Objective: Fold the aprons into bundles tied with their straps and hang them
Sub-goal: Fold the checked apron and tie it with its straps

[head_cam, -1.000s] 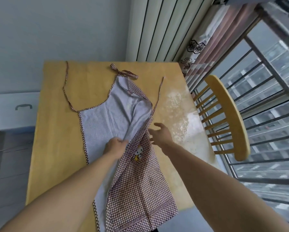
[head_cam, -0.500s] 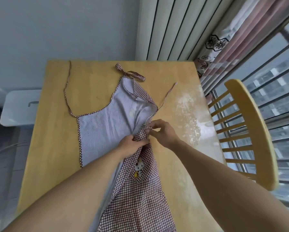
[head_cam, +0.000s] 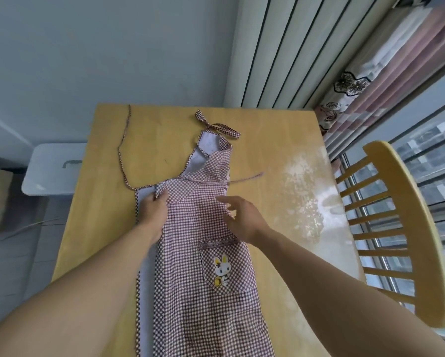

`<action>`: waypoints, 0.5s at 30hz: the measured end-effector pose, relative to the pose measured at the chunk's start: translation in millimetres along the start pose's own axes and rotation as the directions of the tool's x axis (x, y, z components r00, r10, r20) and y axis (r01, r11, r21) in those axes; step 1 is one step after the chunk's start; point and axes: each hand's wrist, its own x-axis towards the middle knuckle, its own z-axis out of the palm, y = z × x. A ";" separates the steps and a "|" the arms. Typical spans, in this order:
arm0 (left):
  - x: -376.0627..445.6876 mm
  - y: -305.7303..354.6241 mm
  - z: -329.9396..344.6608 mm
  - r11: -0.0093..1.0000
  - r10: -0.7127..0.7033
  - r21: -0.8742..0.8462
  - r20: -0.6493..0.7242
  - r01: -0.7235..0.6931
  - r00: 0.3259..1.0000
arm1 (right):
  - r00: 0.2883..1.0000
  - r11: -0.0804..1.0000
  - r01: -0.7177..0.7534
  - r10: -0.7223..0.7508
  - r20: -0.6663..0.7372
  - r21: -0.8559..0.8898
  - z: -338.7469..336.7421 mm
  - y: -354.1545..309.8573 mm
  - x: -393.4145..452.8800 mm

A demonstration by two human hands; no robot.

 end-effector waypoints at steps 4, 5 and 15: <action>28.6 -11.3 -42.2 0.985 -0.127 -0.126 -0.070 0.117 0.989 | 0.989 0.992 -0.090 0.100 0.111 -0.089 16.5 5.1 -2.2; 34.9 -13.1 -48.9 0.976 -0.152 -0.167 -0.053 0.141 0.987 | 0.984 0.987 -0.090 0.108 0.140 -0.131 18.1 6.6 -2.0; 63.7 32.0 -85.9 0.837 -0.198 -0.504 0.087 0.214 0.976 | 0.965 0.938 -0.229 0.254 0.065 -0.261 34.5 12.5 -4.9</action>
